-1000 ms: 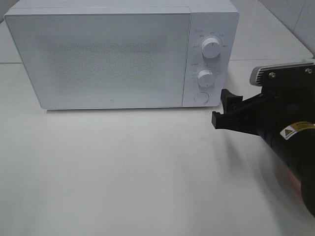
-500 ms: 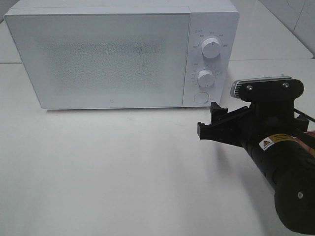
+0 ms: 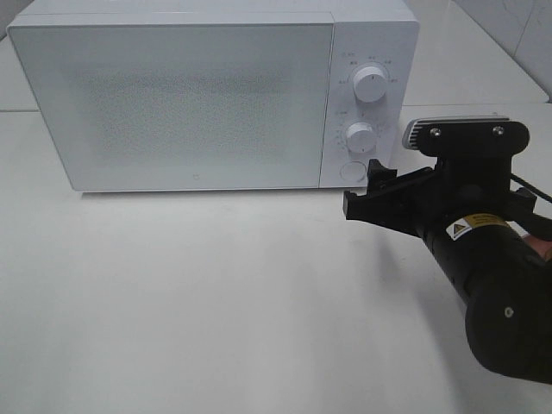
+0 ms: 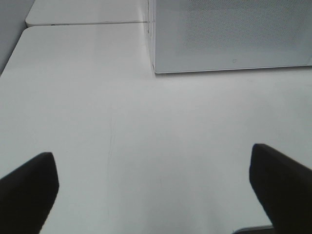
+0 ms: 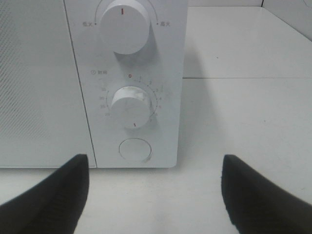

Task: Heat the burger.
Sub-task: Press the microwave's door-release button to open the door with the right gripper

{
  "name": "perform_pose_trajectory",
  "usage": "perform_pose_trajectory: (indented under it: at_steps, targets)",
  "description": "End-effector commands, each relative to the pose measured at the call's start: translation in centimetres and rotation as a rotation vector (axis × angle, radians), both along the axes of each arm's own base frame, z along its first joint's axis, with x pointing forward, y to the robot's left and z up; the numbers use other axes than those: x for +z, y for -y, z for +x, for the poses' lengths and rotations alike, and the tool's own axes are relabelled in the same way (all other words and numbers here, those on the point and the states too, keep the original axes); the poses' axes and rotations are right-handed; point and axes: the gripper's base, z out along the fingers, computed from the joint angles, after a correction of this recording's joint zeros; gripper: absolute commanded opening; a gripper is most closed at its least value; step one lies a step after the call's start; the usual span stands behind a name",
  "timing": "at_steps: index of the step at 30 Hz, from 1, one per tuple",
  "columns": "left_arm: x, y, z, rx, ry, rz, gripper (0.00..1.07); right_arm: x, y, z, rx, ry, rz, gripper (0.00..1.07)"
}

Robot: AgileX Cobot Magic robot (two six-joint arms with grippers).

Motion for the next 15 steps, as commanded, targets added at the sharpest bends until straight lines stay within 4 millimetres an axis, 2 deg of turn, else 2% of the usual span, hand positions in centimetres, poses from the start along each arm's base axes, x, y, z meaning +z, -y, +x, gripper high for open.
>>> perform_pose_trajectory:
  at_steps: [1,7,15]
  targets:
    - [0.0,0.0,-0.2,-0.001,0.022,-0.006,1.00,1.1,0.2,1.1,-0.027,0.120,-0.015,0.74]
    - [0.0,0.0,-0.2,-0.001,0.022,-0.006,1.00,0.0,-0.4,2.3,-0.016,0.110,-0.041,0.74]
    - [0.0,0.0,-0.2,-0.001,0.022,-0.006,1.00,-0.6,-0.8,2.6,-0.019,0.092,-0.023,0.74]
